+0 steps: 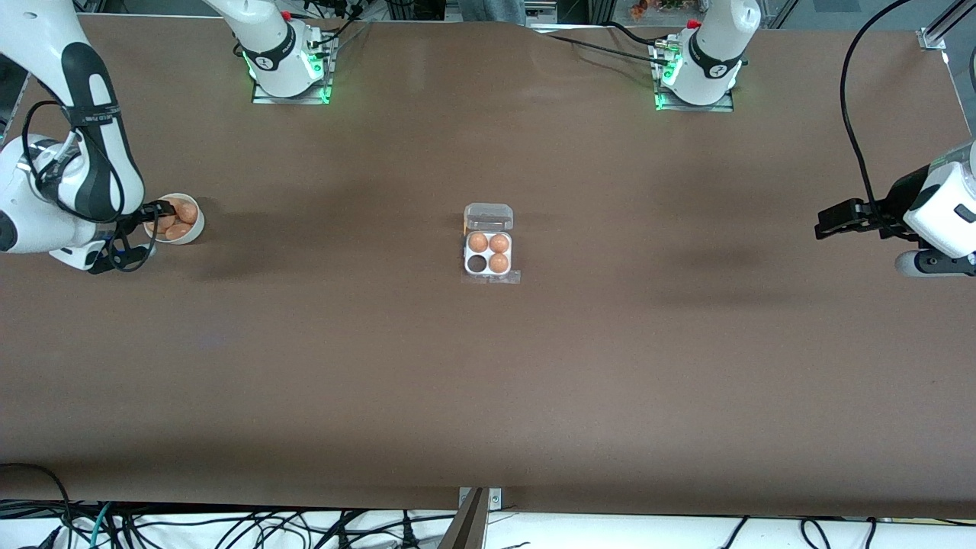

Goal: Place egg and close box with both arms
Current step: 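Lower the right gripper and grasp one brown egg from the bowl, then lift the egg with the right gripper and carry it toward the box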

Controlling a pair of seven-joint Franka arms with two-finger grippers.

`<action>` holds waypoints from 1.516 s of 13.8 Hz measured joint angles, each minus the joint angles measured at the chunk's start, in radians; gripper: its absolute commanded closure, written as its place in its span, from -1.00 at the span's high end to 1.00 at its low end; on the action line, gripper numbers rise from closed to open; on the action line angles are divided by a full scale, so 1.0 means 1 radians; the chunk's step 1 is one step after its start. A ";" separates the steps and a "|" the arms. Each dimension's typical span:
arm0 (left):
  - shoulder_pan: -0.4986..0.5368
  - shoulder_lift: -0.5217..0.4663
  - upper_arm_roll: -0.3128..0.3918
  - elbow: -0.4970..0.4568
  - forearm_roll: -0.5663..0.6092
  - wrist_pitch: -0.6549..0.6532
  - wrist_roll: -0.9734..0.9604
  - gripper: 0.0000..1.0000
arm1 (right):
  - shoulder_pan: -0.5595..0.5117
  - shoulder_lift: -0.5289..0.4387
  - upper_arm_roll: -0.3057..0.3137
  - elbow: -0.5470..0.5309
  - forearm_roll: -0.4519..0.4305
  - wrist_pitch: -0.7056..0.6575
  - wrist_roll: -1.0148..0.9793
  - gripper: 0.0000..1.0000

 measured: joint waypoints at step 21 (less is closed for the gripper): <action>0.000 0.004 0.000 0.000 0.000 0.000 0.000 1.00 | 0.050 0.234 0.222 0.367 0.845 -0.528 0.854 -0.34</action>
